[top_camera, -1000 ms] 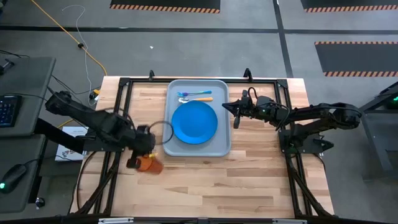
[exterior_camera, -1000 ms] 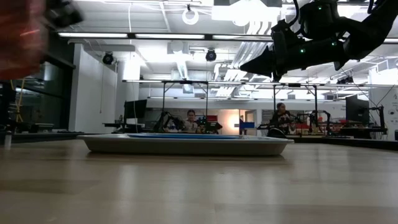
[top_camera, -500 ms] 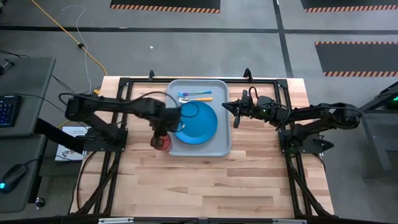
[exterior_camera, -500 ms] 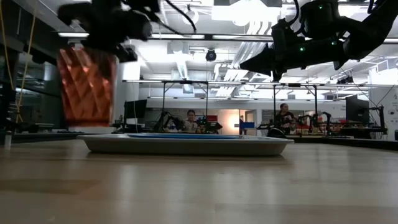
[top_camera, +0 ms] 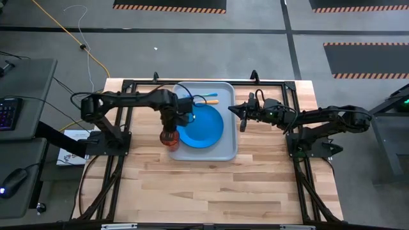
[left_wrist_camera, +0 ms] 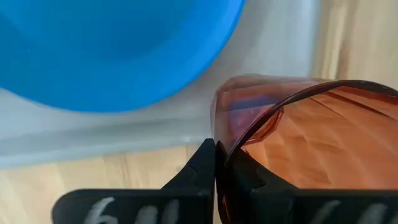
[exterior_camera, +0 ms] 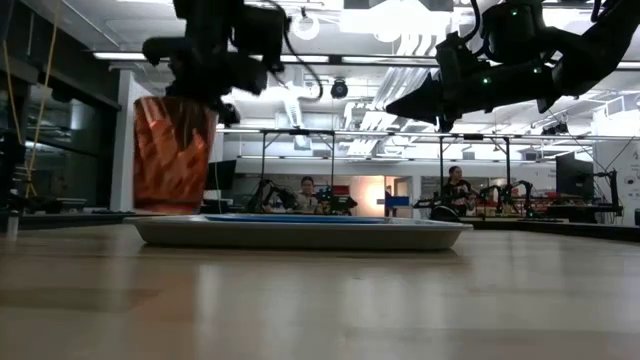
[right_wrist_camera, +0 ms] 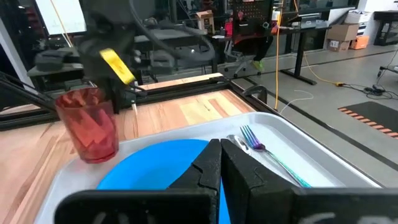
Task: Pick and place plate/cup/fork/spoon on tray
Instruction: Put the red glass on the gray serving tray to the top left of the blue plate
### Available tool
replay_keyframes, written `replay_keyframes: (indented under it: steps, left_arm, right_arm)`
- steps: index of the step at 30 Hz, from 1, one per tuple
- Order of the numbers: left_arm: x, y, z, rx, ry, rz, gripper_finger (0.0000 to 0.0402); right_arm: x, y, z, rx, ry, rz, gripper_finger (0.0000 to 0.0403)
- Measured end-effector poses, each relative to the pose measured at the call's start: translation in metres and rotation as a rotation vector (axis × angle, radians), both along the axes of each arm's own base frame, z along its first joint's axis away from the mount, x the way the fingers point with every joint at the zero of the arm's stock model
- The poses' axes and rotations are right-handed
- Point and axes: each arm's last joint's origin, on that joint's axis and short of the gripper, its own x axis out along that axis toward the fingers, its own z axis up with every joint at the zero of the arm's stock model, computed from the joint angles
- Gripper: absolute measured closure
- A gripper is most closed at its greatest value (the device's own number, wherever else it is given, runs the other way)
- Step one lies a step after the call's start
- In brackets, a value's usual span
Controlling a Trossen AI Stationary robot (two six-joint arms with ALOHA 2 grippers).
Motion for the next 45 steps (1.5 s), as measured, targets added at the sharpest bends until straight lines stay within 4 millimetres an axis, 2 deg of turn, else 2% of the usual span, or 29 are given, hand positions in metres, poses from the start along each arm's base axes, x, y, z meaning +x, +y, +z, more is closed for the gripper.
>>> replay_keyframes:
  steps: [4, 9, 29, 45]
  left_arm:
    - [0.003, 0.006, -0.009, -0.026, 0.029, 0.002, 0.04]
    - [0.012, 0.008, -0.015, -0.038, -0.023, -0.026, 0.04]
    - [0.02, 0.02, -0.014, 0.056, -0.128, -0.057, 0.0398]
    - [0.024, -0.012, -0.014, 0.068, -0.096, -0.163, 0.0391]
  right_arm:
    - [0.0, 0.0, 0.0, 0.0, 0.0, 0.0, 0.0402]
    - [0.0, 0.0, 0.0, 0.0, 0.0, 0.0, 0.0402]
    - [0.0, 0.0, -0.002, 0.005, 0.015, 0.0, 0.0402]
    - [0.0, 0.0, -0.002, 0.006, 0.017, 0.0, 0.0402]
